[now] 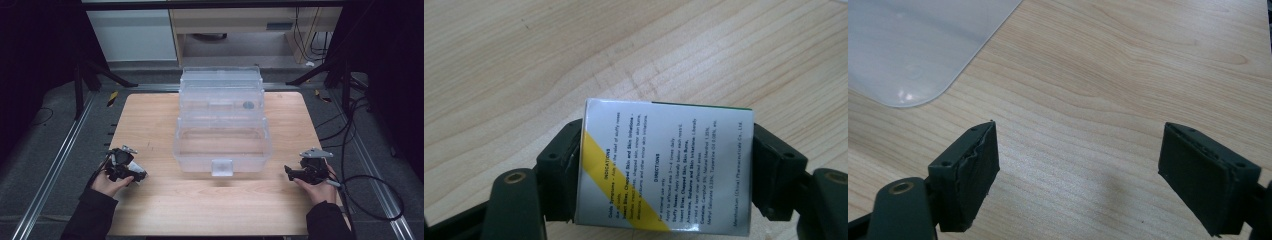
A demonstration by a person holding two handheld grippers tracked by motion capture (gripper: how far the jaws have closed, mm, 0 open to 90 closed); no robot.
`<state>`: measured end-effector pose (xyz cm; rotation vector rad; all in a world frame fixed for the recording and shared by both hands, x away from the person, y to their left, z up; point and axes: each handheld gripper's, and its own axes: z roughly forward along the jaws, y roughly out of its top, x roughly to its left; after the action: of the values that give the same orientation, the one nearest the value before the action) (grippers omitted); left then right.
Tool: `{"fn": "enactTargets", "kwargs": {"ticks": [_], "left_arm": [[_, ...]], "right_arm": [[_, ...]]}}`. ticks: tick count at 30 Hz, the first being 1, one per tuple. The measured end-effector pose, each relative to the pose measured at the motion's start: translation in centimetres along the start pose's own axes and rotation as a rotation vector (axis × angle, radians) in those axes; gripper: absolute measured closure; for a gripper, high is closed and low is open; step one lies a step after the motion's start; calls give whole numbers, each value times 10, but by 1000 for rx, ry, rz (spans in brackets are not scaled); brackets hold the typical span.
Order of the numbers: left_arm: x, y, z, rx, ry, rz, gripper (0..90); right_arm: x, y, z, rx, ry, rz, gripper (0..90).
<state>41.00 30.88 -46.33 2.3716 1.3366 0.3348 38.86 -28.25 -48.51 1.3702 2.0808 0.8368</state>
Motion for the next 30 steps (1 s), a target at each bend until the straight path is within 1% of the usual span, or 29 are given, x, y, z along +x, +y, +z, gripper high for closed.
{"fn": "enactTargets", "kwargs": {"ticks": [3,4,5,6,9,11,12,13,16,17,18,19,20,21,22,23,24,25,26,27,28,29,30], "left_arm": [[1,0,-2,-1,-1,-4,262],[0,0,-4,-11,-1,-2,254],[0,1,-10,-31,-4,0,244],[0,1,-10,-31,-4,0,237],[-1,3,-24,-86,-8,-3,227],[-2,6,-35,-135,0,0,226],[-4,7,-41,-154,-5,-2,227],[-5,9,-47,-175,-4,-1,235],[-11,14,-59,-226,-12,12,256],[-13,15,-61,-242,-7,18,268],[-15,17,-64,-250,-5,29,284],[-17,20,-65,-257,-2,33,306],[-19,22,-66,-267,0,31,306],[-20,27,-68,-282,-6,30,335],[-21,30,-68,-291,-8,33,335],[-23,34,-69,-300,-10,33,364],[-24,39,-69,-306,-9,37,375],[-26,44,-70,-316,-8,42,375],[-28,49,-70,-328,-9,43,393],[-30,54,-69,-340,-11,43,414],[-32,59,-69,-355,-17,41,414],[-35,64,-68,-374,-27,38,428],[-37,69,-67,-391,-38,46,433]], "right_arm": [[0,0,0,0,1,-2,167],[0,0,0,1,1,-2,167],[0,1,-1,-4,-1,-5,168],[0,1,-1,-4,-1,-5,168],[0,3,-2,-15,1,-4,169],[0,4,-4,-25,3,-6,172],[0,5,-5,-26,1,-6,174],[0,8,-7,-42,11,1,178],[-1,11,-10,-51,15,-2,187],[-1,14,-12,-55,19,2,194],[-1,17,-14,-61,18,4,200],[-1,24,-19,-81,30,10,207],[-1,24,-19,-81,30,10,217],[1,34,-26,-107,49,18,232],[1,34,-26,-107,49,18,232],[3,43,-31,-134,56,0,244],[4,49,-33,-148,62,2,252],[4,49,-33,-148,62,2,252],[5,54,-35,-162,70,-3,264],[8,65,-38,-182,93,-1,284],[8,65,-38,-182,93,-1,284],[12,75,-38,-197,118,-1,312],[14,79,-38,-195,128,-4,331]]}}
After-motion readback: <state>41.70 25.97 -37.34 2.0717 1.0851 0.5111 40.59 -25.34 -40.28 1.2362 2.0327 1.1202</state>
